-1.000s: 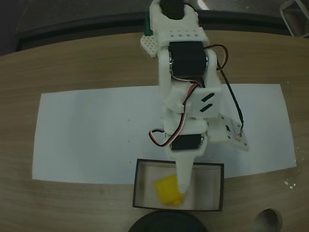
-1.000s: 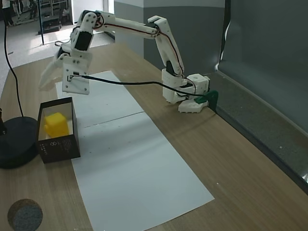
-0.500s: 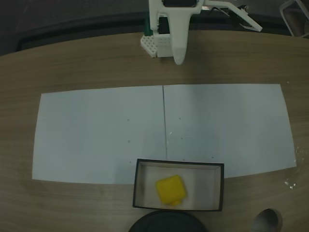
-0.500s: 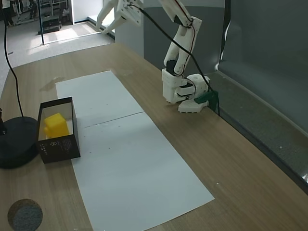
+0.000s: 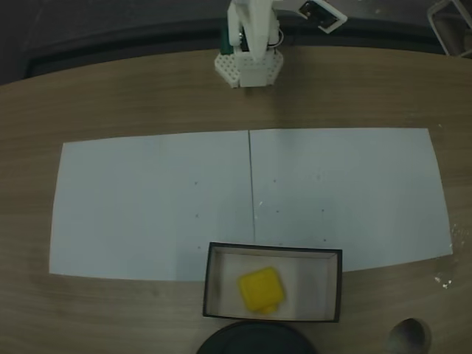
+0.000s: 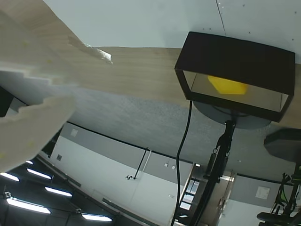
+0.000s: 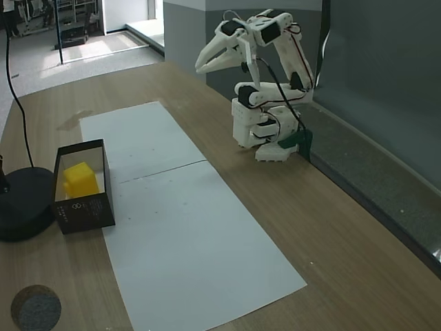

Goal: Grab a yellow square and put it in the box.

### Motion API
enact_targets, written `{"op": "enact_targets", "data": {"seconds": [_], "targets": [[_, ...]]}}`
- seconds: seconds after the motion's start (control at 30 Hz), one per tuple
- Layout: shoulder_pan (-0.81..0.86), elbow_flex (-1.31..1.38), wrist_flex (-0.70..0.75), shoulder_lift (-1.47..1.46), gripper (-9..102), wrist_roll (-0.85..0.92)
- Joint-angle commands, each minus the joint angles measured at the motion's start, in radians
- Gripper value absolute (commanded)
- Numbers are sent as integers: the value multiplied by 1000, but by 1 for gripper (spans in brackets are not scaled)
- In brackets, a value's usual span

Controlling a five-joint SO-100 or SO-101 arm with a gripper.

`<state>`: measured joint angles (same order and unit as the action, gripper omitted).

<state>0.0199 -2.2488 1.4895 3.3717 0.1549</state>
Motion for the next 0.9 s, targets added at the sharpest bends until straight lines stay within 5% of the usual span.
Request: {"op": "enact_targets", "data": {"seconds": [0.0,0.23,0.53,0.87], "targets": [[3,-43,-26,80,0,3],[2,-123,-41,106,0,3],[2,-523,-272,106,0,2],[3,-787,-334,104,0,-189]]}}
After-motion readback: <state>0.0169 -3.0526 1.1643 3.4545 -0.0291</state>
